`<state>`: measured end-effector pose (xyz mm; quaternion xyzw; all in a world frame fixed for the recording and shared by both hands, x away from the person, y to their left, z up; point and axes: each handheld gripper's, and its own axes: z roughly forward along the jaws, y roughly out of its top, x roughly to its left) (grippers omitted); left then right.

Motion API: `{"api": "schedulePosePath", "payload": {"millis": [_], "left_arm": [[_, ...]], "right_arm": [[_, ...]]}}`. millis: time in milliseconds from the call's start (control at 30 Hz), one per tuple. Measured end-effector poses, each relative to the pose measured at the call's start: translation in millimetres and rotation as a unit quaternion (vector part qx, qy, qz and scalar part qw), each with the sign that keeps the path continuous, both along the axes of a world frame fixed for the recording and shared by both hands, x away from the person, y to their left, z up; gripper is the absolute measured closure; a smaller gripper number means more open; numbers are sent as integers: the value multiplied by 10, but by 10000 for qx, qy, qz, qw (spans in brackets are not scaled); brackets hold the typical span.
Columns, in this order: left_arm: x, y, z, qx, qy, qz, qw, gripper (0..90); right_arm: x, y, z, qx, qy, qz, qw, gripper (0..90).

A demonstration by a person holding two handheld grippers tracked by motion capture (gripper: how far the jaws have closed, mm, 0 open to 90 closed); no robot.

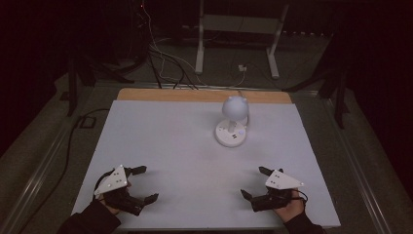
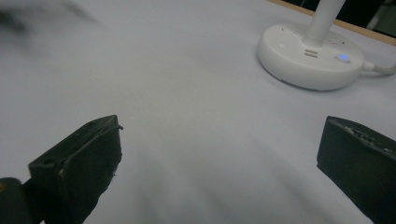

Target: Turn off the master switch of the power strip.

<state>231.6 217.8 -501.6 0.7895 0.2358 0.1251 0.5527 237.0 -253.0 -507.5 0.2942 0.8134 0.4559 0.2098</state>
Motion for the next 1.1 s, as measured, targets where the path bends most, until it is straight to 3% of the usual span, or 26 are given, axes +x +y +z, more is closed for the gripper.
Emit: {"api": "schedulePosePath", "payload": {"millis": [200, 533, 833, 1100], "left_arm": [[-6, -3, 4, -8, -47, -5, 10000, 4], [-12, -2, 9, -28, -60, -3, 10000, 4], [-10, 0, 12, -71, -65, 10, 10000, 4], [-15, -1, 12, -60, -78, 13, 10000, 5]], "right_arm": [[-4, 12, 12, -23, 130, 121, 9998, 0], [-6, -35, 48, 140, 64, -34, 9999, 1], [-36, 17, 45, 25, 48, -31, 10000, 1], [-57, 60, 56, 70, 165, 31, 9998, 1]]}}
